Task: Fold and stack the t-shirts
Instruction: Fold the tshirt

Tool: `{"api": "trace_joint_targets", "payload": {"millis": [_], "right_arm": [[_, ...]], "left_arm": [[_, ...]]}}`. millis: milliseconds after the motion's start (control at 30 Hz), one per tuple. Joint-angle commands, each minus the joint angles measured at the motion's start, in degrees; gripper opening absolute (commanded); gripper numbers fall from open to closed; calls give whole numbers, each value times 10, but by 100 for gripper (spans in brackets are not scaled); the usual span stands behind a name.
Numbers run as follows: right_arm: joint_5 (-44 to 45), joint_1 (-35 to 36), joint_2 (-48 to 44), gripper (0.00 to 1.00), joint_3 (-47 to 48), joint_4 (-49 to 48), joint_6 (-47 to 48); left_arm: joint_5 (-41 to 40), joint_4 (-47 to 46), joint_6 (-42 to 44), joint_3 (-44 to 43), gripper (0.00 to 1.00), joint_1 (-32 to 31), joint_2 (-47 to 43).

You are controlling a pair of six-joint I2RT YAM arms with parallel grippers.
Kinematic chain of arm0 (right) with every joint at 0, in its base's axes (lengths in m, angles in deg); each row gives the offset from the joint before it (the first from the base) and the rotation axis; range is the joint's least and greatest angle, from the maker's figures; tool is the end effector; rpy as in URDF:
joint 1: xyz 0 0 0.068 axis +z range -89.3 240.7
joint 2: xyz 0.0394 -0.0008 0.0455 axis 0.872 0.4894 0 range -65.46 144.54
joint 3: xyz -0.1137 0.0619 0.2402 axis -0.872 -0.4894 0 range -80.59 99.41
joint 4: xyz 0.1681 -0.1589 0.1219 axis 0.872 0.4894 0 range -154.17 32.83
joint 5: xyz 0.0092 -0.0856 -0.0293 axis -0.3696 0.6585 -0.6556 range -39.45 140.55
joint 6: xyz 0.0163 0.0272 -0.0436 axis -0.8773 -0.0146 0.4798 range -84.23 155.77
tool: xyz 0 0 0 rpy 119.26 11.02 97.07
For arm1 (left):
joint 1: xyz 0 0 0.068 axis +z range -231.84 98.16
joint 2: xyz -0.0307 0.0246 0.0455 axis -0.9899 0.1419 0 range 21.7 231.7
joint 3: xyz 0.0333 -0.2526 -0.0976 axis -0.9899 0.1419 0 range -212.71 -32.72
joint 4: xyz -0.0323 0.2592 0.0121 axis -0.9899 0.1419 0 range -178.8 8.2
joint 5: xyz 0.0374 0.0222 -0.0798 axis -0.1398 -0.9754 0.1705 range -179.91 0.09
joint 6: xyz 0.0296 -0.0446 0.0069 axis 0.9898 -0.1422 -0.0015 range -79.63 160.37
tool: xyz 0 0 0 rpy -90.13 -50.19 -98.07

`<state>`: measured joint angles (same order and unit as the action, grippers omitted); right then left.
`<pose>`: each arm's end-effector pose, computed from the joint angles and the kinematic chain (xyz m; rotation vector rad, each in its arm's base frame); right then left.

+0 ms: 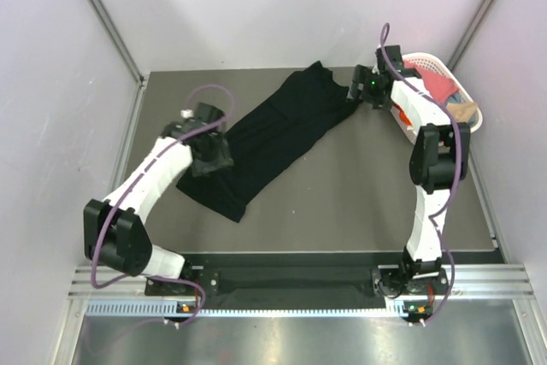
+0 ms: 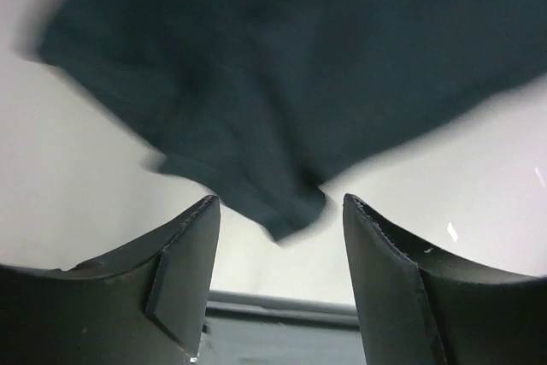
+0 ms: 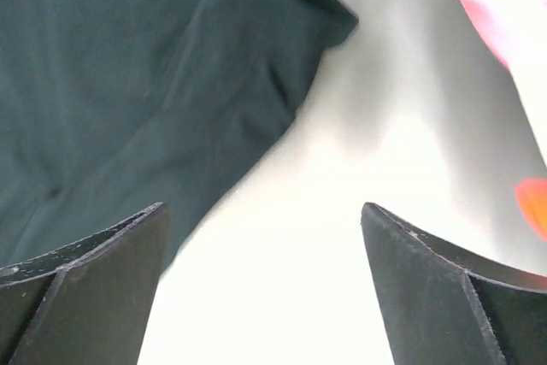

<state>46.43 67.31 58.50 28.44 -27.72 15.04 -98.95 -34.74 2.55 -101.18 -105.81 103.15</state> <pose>0.4846 0.0589 0.2418 0.2744 2.4722 0.2929 0.2540 -0.1069 0.2775 -0.3710 2.6915 -0.0991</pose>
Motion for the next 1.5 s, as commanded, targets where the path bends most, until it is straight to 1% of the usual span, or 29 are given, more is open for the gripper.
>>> {"api": "trace_joint_targets", "payload": {"millis": [0,33,67,133,167,200,233,267,300,333,367,400,433,467,533,567,600,633,667,833,900,967,1133,1200,1233,1433,1467], "right_arm": [[-11,14,-109,94,-51,27,10],[-32,20,-125,94,-98,19,5],[-47,36,-141,93,-123,8,-1],[-82,62,-186,90,-178,-15,-23],[-113,80,-200,89,-230,-50,-30],[-130,119,-226,89,-256,-68,-46],[-155,142,-237,89,-303,-92,-56],[-168,164,-245,88,-325,-114,-64],[-179,210,-259,88,-347,-160,-84],[-192,232,-264,87,-387,-184,-95],[-195,275,-268,86,-408,-209,-105],[-200,297,-275,86,-428,-271,-126],[-204,314,-277,86,-464,-297,-137],[-207,350,-278,87,-480,-326,-146],[-201,378,-273,87,-512,-383,-164],[-201,400,-268,87,-519,-396,-171],[-202,409,-260,88,-528,-425,-184],[-194,419,-255,87,-537,-429,-184],[-187,434,-253,88,-540,-430,-185],[-138,460,-232,88,-548,-457,-210],[-135,466,-221,86,-546,-469,-232],[-128,474,-215,82,-542,-481,-243],[-117,488,-187,75,-526,-497,-271],[-118,493,-170,73,-525,-519,-288],[-118,494,-163,70,-520,-524,-293],[-114,505,-114,61,-483,-539,-317],[-115,506,-102,60,-477,-540,-326]], "left_arm": [[-26,3,63,-9,64,118,1],[-4,-12,75,-2,64,147,2],[5,-18,83,0,63,200,3],[10,-28,103,0,62,236,9],[8,-33,107,-2,62,275,13],[8,-33,109,-3,62,290,18],[10,-34,113,-4,62,307,21],[24,-39,113,-2,62,338,21],[32,-41,113,1,62,352,20],[42,-44,108,7,61,362,18],[50,-42,102,11,61,373,14],[50,-41,97,13,61,374,12],[60,-39,85,21,61,373,8],[75,-41,79,30,60,373,-7],[88,-55,65,64,59,372,-25],[106,-60,64,76,59,372,-42],[118,-64,62,87,58,372,-50],[125,-65,61,104,57,372,-56],[129,-66,63,112,56,371,-69],[128,-67,81,138,56,368,-104],[131,-63,81,135,56,363,-111],[132,-60,77,127,55,350,-112],[124,-55,66,96,54,349,-110],[122,-50,66,81,54,348,-105],[122,-49,65,77,54,349,-103],[121,-46,62,57,53,349,-93],[120,-45,62,55,53,349,-92]]}}
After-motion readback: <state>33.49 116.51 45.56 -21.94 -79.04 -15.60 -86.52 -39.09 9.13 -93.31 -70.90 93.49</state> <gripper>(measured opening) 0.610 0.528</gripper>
